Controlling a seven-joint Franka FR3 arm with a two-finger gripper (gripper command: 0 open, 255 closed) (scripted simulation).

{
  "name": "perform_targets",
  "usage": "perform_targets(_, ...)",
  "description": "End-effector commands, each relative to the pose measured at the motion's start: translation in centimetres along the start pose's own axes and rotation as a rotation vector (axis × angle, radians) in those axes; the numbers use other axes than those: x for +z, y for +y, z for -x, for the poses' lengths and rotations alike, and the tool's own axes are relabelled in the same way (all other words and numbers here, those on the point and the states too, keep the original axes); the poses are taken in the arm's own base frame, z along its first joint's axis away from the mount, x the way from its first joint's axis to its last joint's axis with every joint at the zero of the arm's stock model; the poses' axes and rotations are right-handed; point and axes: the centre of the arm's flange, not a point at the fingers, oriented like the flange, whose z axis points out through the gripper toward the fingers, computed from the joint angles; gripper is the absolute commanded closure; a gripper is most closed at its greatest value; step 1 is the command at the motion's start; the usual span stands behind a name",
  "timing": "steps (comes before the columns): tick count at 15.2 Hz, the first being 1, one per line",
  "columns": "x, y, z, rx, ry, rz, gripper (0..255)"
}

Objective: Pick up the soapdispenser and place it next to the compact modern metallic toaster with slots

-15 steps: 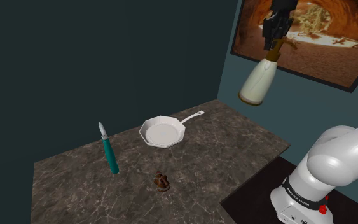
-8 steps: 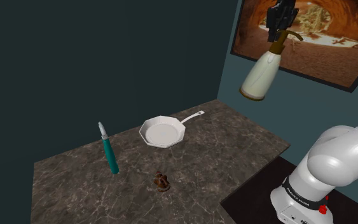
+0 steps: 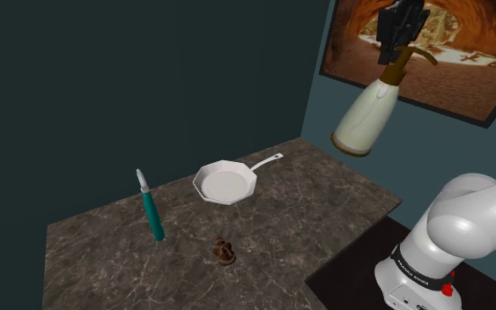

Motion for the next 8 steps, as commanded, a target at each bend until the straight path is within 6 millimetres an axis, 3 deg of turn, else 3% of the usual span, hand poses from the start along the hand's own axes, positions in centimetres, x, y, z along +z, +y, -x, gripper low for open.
perform_targets(1, 0.5, -1.9, 1.8, 0.002, 0.0, 0.0, 255)
perform_targets(8, 0.8, -8.8, 8.0, 0.002, 0.0, 0.0, 255)
